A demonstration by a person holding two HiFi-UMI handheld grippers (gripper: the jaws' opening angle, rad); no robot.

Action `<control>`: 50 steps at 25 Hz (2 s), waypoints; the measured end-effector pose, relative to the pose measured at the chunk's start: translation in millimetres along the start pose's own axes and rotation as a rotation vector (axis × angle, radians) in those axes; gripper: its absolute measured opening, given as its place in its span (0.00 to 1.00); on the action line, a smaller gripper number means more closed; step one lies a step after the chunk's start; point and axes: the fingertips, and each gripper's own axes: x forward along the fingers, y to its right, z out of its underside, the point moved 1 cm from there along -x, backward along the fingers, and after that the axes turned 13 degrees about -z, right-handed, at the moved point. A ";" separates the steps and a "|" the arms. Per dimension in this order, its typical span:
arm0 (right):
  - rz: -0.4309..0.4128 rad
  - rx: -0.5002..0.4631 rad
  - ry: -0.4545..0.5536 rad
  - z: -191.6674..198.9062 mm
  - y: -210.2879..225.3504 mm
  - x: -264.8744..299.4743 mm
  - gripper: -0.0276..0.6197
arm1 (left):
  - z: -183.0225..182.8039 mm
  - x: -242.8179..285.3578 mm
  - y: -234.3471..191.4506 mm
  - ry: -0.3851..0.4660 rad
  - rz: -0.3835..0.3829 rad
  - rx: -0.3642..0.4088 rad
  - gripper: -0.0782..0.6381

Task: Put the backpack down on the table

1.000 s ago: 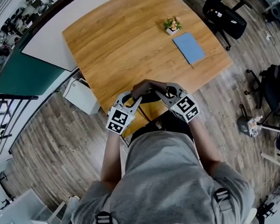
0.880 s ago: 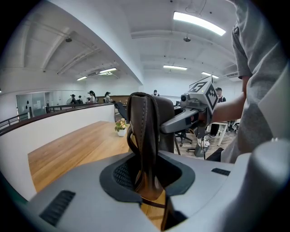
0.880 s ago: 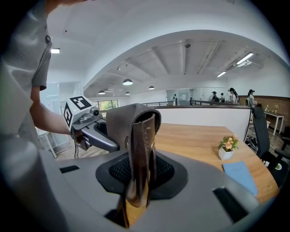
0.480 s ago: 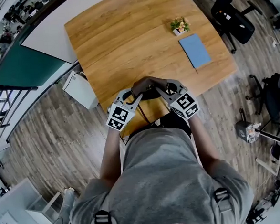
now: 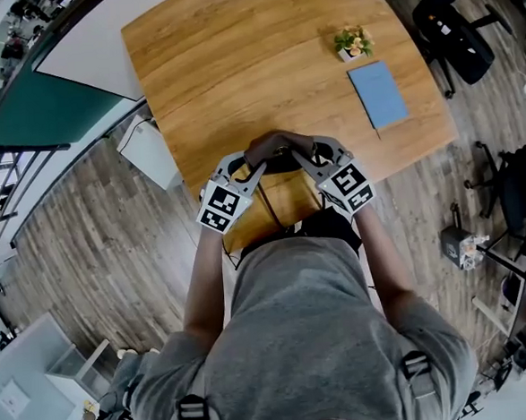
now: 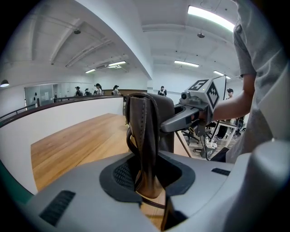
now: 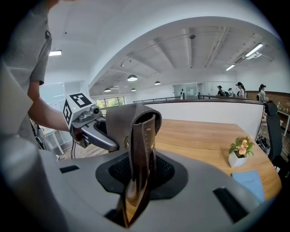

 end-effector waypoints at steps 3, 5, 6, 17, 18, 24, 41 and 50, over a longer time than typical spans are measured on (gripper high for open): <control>-0.007 0.010 -0.008 5.1 10.6 5.8 0.18 | 3.2 10.6 -5.1 -0.018 0.000 0.000 0.25; -0.009 0.016 -0.017 9.7 17.2 9.2 0.18 | 5.4 15.8 -7.8 -0.030 -0.002 -0.002 0.26; -0.012 0.019 -0.020 11.5 20.0 10.7 0.18 | 6.5 18.2 -8.7 -0.036 -0.003 -0.004 0.26; -0.054 0.023 -0.043 28.5 54.1 24.8 0.18 | 16.4 50.6 -18.4 -0.091 -0.033 -0.031 0.26; -0.057 0.023 -0.045 29.9 57.2 25.9 0.18 | 17.1 53.6 -19.1 -0.094 -0.037 -0.032 0.26; -0.065 0.012 -0.061 38.8 70.9 32.4 0.18 | 23.2 69.7 -23.5 -0.113 -0.063 -0.032 0.26; -0.069 0.003 -0.105 55.9 82.3 42.8 0.19 | 45.5 92.2 -23.3 -0.174 -0.065 -0.007 0.27; -0.062 0.008 -0.129 67.8 79.2 43.5 0.19 | 57.2 93.8 -18.6 -0.195 -0.058 -0.005 0.28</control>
